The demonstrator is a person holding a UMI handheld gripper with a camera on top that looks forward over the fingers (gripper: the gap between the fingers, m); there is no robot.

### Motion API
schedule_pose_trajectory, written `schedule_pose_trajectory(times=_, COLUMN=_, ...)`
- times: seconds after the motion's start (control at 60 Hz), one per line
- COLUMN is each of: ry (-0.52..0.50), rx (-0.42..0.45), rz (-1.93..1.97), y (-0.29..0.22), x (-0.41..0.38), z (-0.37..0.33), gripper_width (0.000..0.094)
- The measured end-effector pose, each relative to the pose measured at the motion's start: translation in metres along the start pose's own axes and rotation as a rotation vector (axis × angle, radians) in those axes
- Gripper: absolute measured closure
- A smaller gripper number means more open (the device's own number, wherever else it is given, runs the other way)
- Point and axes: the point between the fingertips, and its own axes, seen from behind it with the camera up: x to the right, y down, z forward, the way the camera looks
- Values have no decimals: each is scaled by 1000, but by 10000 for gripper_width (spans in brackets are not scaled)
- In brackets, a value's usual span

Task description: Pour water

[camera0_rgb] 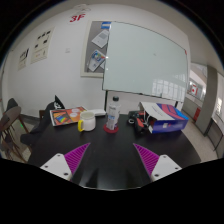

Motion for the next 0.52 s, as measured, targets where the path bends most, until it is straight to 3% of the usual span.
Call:
schedule_pose_trajectory(times=0.233, ry=31, rx=1, rz=8, y=27, x=-11, z=-83, gripper_width=93)
schedule_pose_trajectory(times=0.517, ry=37, rx=36, rz=9, y=16, x=-15, z=-109, gripper_width=90)
